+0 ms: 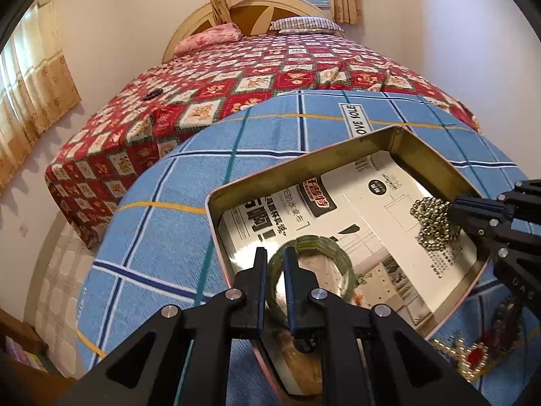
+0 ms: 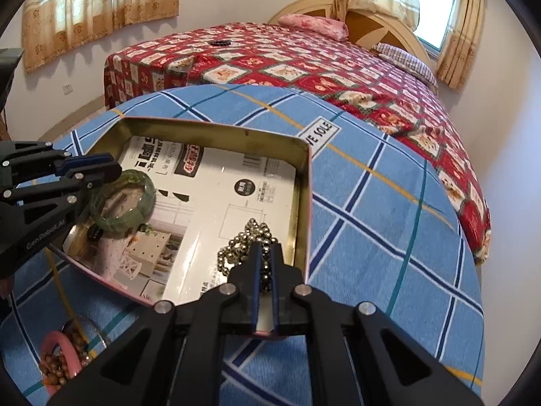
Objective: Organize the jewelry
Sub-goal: 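Open the left gripper over the tin while the right gripper releases the silver chain inside, then grasp the pink bangle with the left gripper while the right gripper grasps the brown-strap watch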
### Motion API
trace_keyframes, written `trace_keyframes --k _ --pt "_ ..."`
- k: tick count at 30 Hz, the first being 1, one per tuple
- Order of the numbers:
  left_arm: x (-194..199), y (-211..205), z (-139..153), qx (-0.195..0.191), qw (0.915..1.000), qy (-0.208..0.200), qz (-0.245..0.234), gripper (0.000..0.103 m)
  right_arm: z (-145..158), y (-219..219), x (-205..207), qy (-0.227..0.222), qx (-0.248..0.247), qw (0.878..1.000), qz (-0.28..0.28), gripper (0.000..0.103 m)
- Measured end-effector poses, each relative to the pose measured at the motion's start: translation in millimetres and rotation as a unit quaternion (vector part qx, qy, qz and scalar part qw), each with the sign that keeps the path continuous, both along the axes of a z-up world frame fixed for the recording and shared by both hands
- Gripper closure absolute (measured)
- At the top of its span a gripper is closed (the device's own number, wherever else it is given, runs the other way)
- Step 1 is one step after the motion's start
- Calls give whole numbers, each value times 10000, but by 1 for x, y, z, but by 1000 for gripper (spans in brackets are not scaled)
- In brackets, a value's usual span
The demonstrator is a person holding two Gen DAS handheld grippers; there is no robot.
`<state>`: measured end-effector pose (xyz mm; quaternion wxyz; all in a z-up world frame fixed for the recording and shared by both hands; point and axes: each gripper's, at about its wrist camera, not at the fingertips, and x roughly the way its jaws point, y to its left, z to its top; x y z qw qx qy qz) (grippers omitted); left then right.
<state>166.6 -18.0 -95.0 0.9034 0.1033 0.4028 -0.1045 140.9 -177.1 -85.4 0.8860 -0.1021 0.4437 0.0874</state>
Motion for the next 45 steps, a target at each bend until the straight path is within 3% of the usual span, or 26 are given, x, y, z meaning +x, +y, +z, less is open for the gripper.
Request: trace_keyframes --k 4,7,8,9,11,12,13,26,45 --pt "-2 -6 -2 122 9998 -131 -40 89 0 -1 -8 33 18 10000 -72 97" --pt "-4 -10 2 51 9998 -187 -72 67 1 0 -10 -35 63 9999 -100 94" --pt "-8 -12 6 91 9994 -327 -49 50 1 -1 -10 -48 149 9998 -98 92" --pt "-12 -13 9 86 9991 -418 -67 37 3 -1 -10 -65 277 9996 -84 84" --pt "-20 -15 18 160 9979 -625 -34 29 8 0 -14 -178 332 9993 -75 66" --pt "-22 -16 22 218 9973 -698 -8 29 13 2 -17 -312 295 9991 -56 51" --pt "-23 -15 25 234 9972 -715 9 29 17 3 -19 -405 269 9988 -37 48" --pt "-62 4 32 189 9970 -551 509 29 30 -2 -45 -605 134 9980 -132 48" --pt "-146 9 0 408 9987 -87 291 29 10 -34 -120 -413 372 9972 -500 44"
